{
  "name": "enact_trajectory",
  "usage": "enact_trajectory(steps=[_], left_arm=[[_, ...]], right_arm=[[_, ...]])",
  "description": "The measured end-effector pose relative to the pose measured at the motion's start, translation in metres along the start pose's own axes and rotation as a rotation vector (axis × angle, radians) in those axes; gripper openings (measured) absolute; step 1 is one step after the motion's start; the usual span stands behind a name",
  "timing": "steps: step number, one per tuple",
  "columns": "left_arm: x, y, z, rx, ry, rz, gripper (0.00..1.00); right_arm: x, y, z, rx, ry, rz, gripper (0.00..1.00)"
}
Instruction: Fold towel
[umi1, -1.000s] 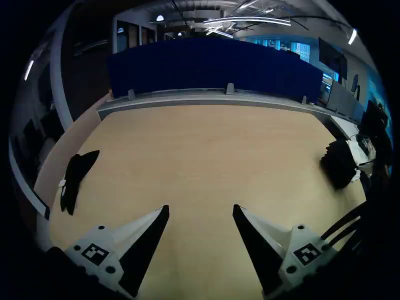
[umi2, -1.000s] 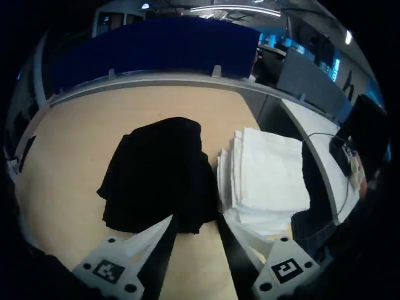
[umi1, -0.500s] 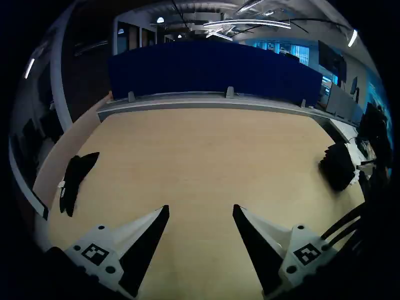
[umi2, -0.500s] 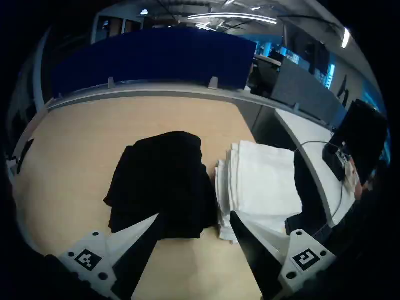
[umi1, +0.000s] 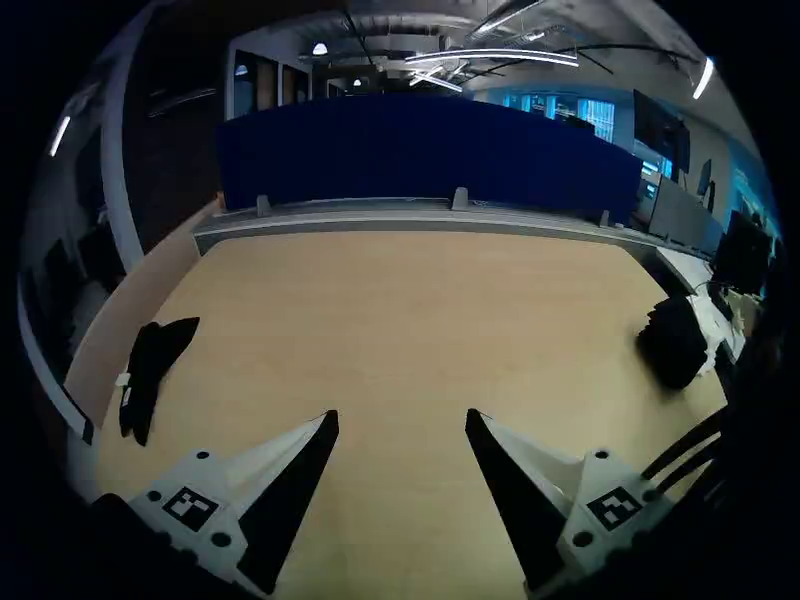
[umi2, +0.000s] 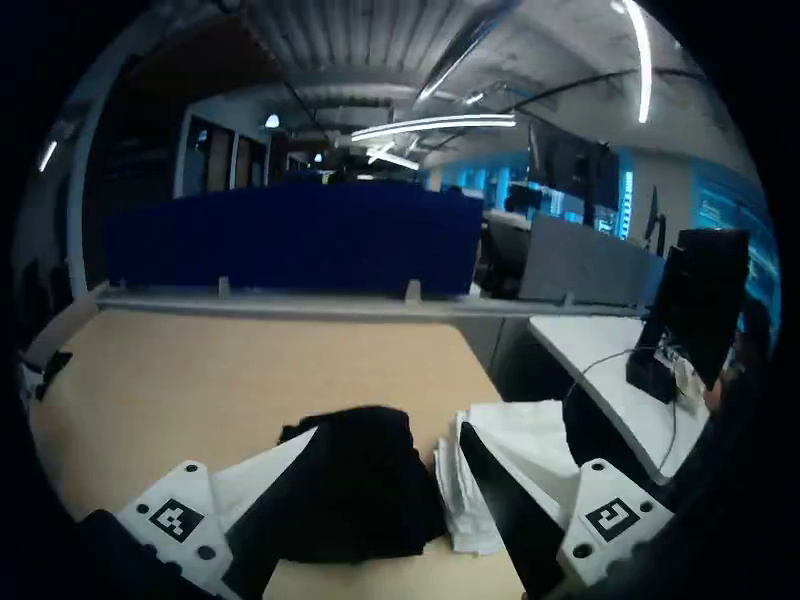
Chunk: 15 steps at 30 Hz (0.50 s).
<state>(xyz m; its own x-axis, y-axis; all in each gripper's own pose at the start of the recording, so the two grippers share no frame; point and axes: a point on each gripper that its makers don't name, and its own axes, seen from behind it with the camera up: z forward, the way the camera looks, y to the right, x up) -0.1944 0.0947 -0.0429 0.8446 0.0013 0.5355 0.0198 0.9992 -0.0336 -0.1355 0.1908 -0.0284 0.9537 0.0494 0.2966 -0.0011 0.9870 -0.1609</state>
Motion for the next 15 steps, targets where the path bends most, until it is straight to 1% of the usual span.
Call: enact_trajectory(steps=[2, 6, 8, 11, 15], left_arm=[[0.002, 0.000, 0.000, -0.003, 0.005, 0.001, 0.94], [0.007, -0.002, 0.001, -0.005, 0.028, 0.006, 0.94], [0.012, -0.003, 0.002, -0.006, 0.046, 0.008, 0.94], [0.022, -0.003, 0.003, -0.011, 0.078, 0.009, 0.94], [0.038, -0.005, 0.005, -0.022, 0.121, 0.003, 0.94]], right_arm=[[0.015, -0.003, -0.004, -0.015, 0.055, 0.023, 1.00], [0.036, -0.010, -0.011, -0.031, 0.137, 0.053, 1.00], [0.045, -0.018, -0.014, -0.026, 0.174, 0.053, 1.00], [0.054, -0.031, -0.018, -0.015, 0.211, 0.033, 1.00], [0.062, -0.050, -0.020, -0.011, 0.231, 0.001, 1.00]])
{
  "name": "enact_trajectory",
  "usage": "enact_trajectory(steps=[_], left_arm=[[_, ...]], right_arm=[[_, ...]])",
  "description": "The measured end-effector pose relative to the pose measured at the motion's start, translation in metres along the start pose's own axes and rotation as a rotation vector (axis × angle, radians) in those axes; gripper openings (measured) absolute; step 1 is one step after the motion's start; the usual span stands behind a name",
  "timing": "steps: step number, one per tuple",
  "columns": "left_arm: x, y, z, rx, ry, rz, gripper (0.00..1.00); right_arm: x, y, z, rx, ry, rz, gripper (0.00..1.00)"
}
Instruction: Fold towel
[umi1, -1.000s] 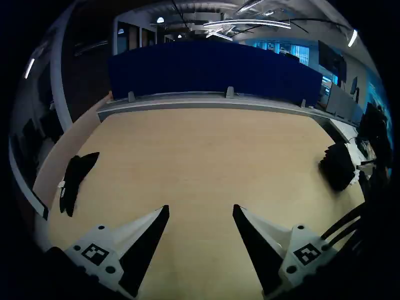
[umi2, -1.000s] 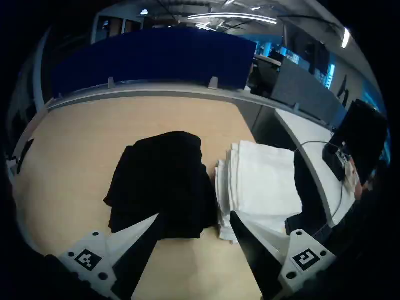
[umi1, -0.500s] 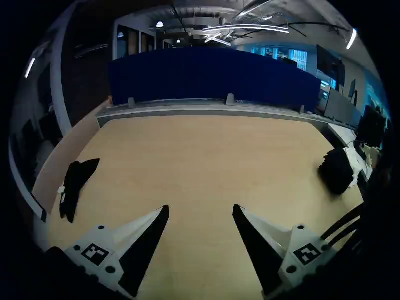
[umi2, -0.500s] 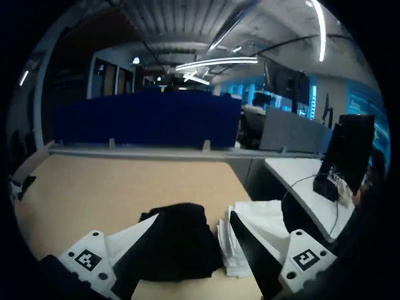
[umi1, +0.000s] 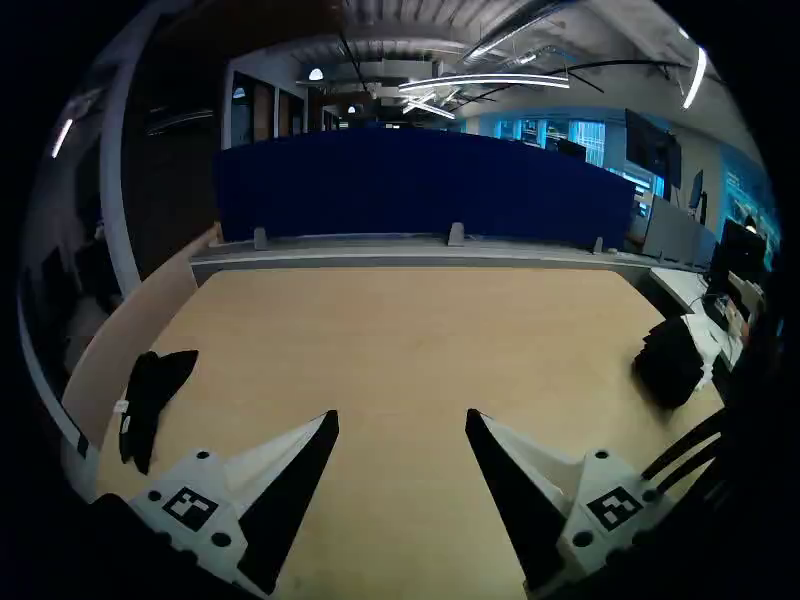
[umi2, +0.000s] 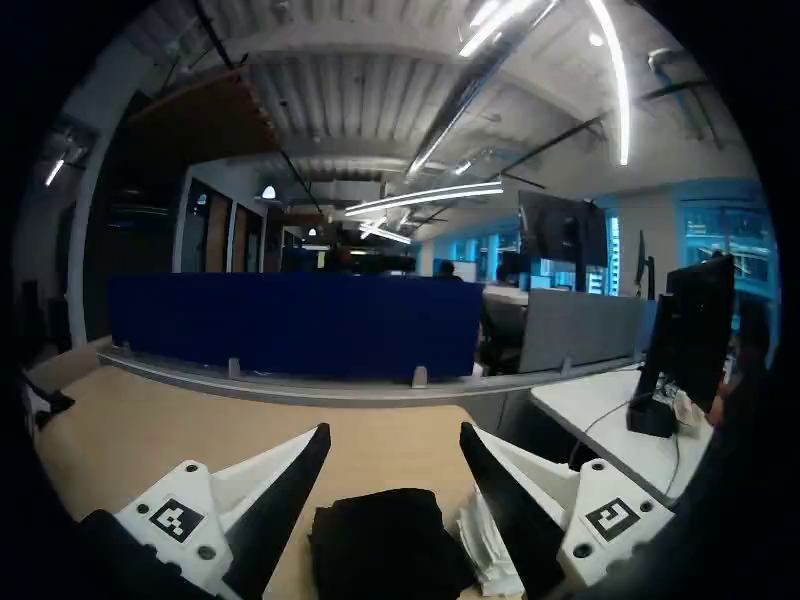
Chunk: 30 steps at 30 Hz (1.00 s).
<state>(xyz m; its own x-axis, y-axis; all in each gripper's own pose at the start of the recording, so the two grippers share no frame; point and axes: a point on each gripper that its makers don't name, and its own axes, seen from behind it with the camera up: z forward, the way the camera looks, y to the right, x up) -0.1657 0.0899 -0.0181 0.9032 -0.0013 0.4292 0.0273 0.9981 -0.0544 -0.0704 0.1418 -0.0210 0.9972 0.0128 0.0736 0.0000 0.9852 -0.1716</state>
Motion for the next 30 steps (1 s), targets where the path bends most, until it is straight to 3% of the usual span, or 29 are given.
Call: enact_trajectory(steps=[6, 17, 23, 30], left_arm=[[0.039, -0.010, -0.001, 0.014, 0.126, 0.002, 0.94], [0.106, -0.029, -0.012, 0.047, 0.328, 0.037, 0.94], [0.120, -0.034, -0.013, 0.055, 0.373, 0.036, 0.94], [0.122, -0.030, -0.008, 0.055, 0.400, 0.051, 0.94]], right_arm=[[0.016, -0.035, -0.002, 0.030, 0.031, -0.024, 1.00], [0.037, -0.095, -0.002, 0.081, 0.070, -0.003, 1.00], [0.037, -0.130, -0.002, 0.107, 0.073, -0.008, 1.00], [0.035, -0.158, 0.000, 0.113, 0.061, 0.009, 1.00]])
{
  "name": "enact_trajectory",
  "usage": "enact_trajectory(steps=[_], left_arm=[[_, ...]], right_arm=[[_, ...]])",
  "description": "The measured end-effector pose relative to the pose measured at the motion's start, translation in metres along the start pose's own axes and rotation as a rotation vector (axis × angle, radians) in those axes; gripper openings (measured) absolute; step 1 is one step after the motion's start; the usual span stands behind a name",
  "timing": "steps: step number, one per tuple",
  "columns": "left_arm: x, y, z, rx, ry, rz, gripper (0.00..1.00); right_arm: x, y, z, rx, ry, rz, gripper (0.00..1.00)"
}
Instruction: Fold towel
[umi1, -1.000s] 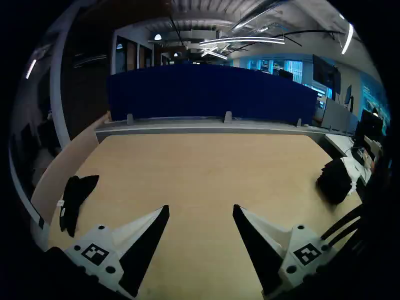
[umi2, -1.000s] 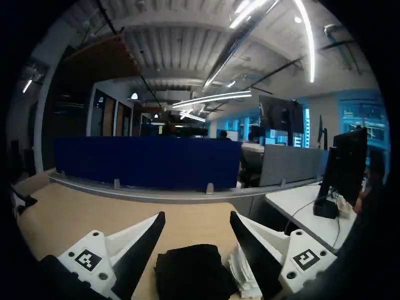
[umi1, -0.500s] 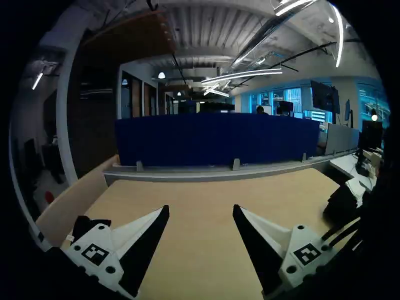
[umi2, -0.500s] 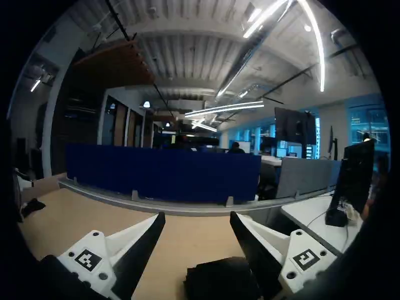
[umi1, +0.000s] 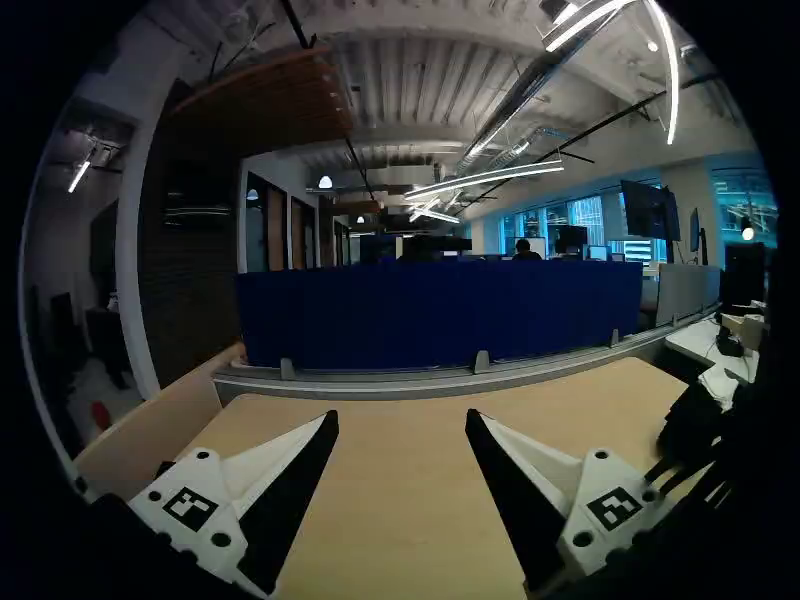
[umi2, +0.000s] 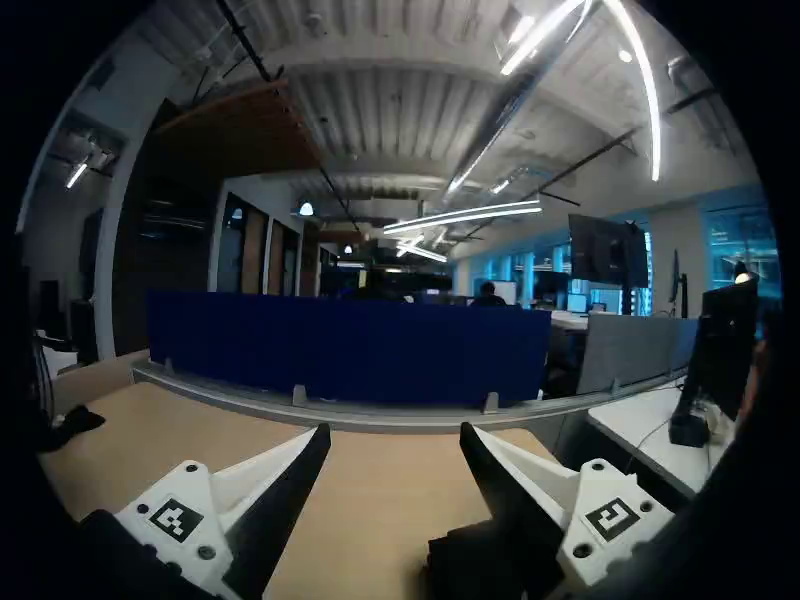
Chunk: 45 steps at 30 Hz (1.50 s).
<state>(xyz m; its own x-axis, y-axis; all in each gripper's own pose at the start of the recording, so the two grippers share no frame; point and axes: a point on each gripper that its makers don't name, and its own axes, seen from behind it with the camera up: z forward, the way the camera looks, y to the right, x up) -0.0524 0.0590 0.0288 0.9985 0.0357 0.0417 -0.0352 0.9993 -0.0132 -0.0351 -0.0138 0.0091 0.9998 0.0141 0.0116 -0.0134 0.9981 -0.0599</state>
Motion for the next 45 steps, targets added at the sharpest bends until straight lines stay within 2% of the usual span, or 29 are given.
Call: enact_trajectory(steps=[11, 18, 23, 30, 37, 45], left_arm=[[-0.007, 0.006, 0.006, 0.004, 0.038, -0.006, 0.94], [-0.016, 0.003, 0.011, 0.018, 0.058, -0.019, 0.94], [-0.028, 0.000, 0.017, 0.027, 0.072, -0.009, 0.94], [-0.054, -0.006, 0.023, 0.041, 0.098, 0.022, 0.94], [-0.095, -0.017, 0.030, 0.061, 0.106, 0.010, 0.94], [-0.137, -0.028, 0.036, 0.066, 0.109, -0.016, 0.94]], right_arm=[[0.008, -0.025, 0.002, 0.018, 0.013, 0.019, 1.00], [0.003, -0.033, 0.006, 0.024, 0.001, 0.012, 1.00], [0.005, -0.037, 0.007, 0.029, 0.000, -0.004, 1.00], [0.005, -0.044, 0.014, 0.032, 0.009, -0.030, 1.00], [-0.013, -0.046, 0.023, 0.014, -0.009, -0.038, 1.00], [-0.032, -0.059, 0.029, 0.014, -0.014, -0.033, 1.00]])
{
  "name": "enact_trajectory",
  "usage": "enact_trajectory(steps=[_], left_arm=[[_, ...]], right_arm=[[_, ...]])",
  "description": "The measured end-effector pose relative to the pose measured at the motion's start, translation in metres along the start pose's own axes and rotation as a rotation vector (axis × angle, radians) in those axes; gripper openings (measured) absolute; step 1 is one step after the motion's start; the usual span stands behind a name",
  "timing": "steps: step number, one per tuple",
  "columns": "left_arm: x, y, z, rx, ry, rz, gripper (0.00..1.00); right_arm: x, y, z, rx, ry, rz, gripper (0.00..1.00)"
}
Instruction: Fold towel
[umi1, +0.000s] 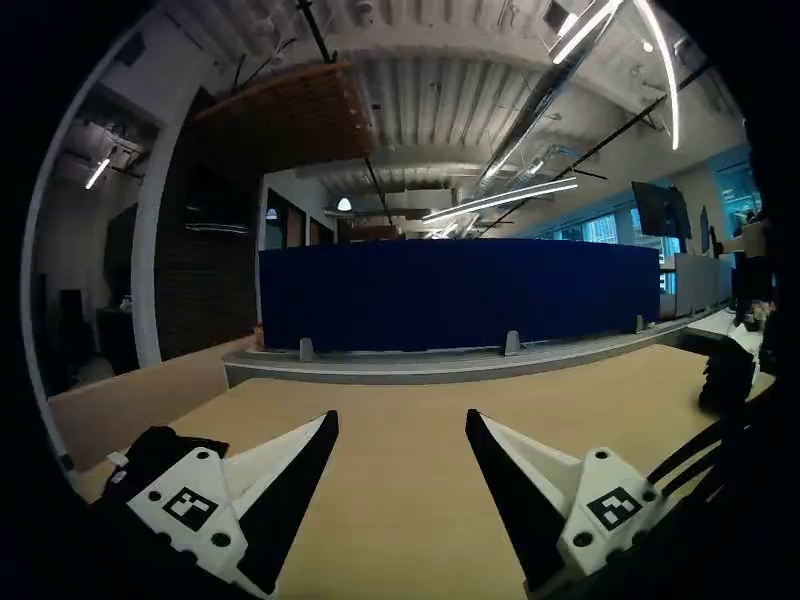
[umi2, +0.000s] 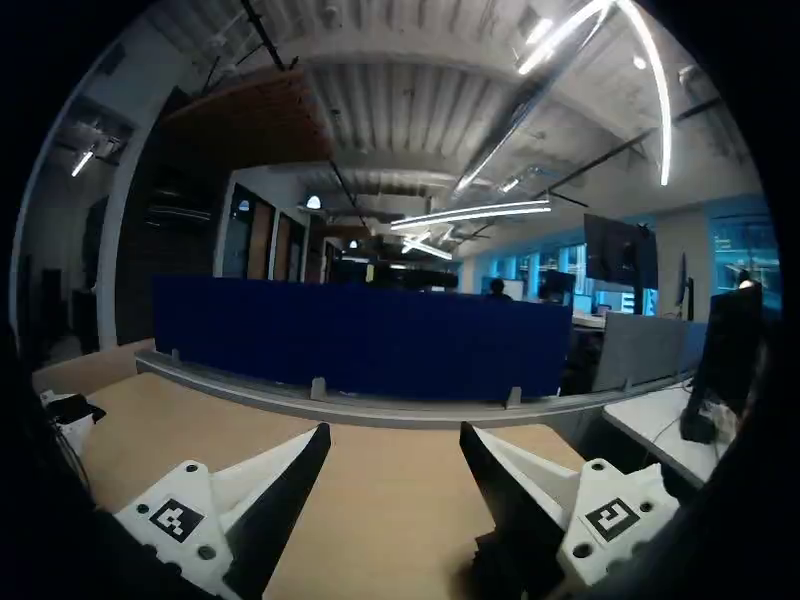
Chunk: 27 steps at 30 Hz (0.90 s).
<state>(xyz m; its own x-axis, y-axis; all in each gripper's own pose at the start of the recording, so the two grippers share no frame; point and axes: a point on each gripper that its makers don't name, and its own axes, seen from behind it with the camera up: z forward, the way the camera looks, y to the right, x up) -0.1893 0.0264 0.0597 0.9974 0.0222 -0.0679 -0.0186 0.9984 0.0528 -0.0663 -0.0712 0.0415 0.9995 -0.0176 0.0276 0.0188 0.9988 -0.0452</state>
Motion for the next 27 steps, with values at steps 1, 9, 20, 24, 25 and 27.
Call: enact_trajectory(steps=[1, 9, 20, 24, 25, 27], left_arm=[[-0.004, -0.001, 0.000, 0.000, 0.000, -0.003, 0.94], [-0.029, -0.010, 0.005, 0.013, 0.006, -0.016, 0.94], [-0.048, -0.015, 0.006, 0.019, 0.002, -0.019, 0.94], [-0.047, -0.015, 0.003, 0.021, 0.014, -0.029, 0.94], [-0.047, -0.014, 0.003, 0.020, 0.013, -0.026, 0.94], [-0.047, -0.013, 0.002, 0.019, 0.013, -0.021, 0.94]], right_arm=[[-0.002, -0.002, 0.001, 0.002, -0.002, 0.000, 1.00], [-0.009, -0.011, 0.010, 0.015, -0.008, -0.024, 1.00], [-0.016, -0.014, 0.013, 0.017, -0.004, -0.014, 1.00], [-0.018, -0.015, 0.012, 0.020, -0.008, -0.018, 1.00], [-0.018, -0.015, 0.012, 0.021, -0.008, -0.018, 1.00], [-0.017, -0.017, 0.011, 0.023, -0.007, -0.016, 1.00]])
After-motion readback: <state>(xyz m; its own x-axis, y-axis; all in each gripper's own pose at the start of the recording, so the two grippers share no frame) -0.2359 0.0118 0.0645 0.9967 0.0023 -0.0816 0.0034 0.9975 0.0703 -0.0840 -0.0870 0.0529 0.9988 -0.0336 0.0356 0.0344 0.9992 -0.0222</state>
